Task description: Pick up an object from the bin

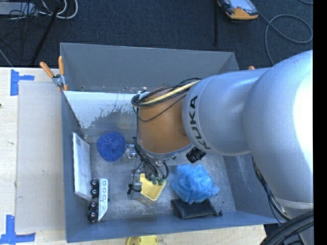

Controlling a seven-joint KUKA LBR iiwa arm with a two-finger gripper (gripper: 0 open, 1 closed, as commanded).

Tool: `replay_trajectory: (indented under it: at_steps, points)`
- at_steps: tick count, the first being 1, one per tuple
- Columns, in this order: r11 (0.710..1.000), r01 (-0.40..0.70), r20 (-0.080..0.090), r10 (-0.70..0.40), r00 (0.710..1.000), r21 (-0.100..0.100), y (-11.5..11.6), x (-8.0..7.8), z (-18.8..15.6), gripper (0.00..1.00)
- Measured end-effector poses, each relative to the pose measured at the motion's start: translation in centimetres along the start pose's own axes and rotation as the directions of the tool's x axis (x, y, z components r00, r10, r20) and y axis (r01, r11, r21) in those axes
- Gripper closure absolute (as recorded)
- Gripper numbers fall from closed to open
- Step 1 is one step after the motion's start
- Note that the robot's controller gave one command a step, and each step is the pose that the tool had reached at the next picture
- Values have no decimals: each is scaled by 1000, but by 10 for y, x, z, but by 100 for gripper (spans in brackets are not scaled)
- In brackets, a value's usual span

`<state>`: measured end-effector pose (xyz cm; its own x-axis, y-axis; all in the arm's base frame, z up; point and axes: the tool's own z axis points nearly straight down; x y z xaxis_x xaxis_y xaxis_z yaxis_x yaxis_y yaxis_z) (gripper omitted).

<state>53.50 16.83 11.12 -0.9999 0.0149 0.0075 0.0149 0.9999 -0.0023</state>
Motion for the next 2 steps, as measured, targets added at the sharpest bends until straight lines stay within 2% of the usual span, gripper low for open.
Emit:
replay_trajectory:
  at_steps: [1, 2]
  points:
    - [1000, 22, 3, -22, 1000, -1, -27, 10, -19, 0]
    - [999, 37, 6, -37, 999, -2, -38, 19, 2, 0]
